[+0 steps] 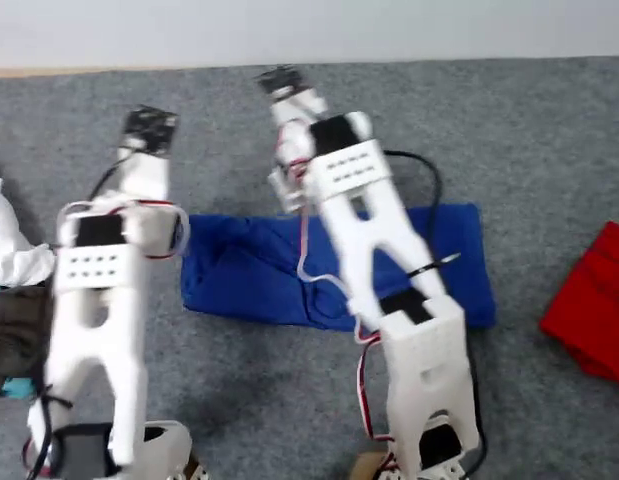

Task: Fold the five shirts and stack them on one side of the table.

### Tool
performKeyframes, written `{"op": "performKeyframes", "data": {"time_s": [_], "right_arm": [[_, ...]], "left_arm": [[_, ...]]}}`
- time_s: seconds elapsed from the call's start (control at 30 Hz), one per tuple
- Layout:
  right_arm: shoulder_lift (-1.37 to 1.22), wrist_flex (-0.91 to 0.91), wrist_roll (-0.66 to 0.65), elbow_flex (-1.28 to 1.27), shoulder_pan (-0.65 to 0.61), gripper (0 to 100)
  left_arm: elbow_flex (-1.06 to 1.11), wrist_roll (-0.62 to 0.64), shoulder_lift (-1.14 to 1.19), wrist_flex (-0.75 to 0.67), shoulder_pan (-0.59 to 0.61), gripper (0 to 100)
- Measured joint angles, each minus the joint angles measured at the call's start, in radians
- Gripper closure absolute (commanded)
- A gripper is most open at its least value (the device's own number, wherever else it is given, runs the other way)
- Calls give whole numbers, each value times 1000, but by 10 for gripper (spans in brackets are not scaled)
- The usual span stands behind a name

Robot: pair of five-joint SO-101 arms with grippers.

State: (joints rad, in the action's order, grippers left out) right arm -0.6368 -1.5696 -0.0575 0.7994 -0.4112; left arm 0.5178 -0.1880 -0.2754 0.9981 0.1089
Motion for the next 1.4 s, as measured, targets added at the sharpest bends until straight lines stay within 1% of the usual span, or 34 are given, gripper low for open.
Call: {"op": "performKeyframes", "data": {"time_s": [0.1, 0.2, 0.33, 0.5, 0.67, 0.77, 0.87, 1.0, 1.23, 1.4], "right_arm": [[-44, 0, 0, 0, 78, 989], [-117, 0, 0, 0, 130, 989], [-207, 2, 0, 0, 187, 989], [-278, 2, 0, 0, 242, 989], [-293, 2, 0, 0, 279, 989], [-296, 2, 0, 0, 308, 989], [-301, 6, 0, 0, 333, 989], [-301, 17, 0, 0, 359, 989], [-301, 23, 0, 0, 361, 989], [-301, -14, 0, 18, 359, 989]], "left_arm": [[-2, 2, 83, -41, -49, 998], [-48, 2, 192, -44, -78, 998], [-163, 2, 341, -26, -75, 998], [-345, 2, 519, 89, -75, 998], [-517, 2, 680, 239, -64, 998], [-609, 2, 761, 327, -46, 998], [-680, 2, 829, 381, -12, 998], [-735, 3, 876, 423, 35, 998], [-784, 2, 884, 466, 38, 998], [-908, 2, 884, 583, 38, 998]]}}
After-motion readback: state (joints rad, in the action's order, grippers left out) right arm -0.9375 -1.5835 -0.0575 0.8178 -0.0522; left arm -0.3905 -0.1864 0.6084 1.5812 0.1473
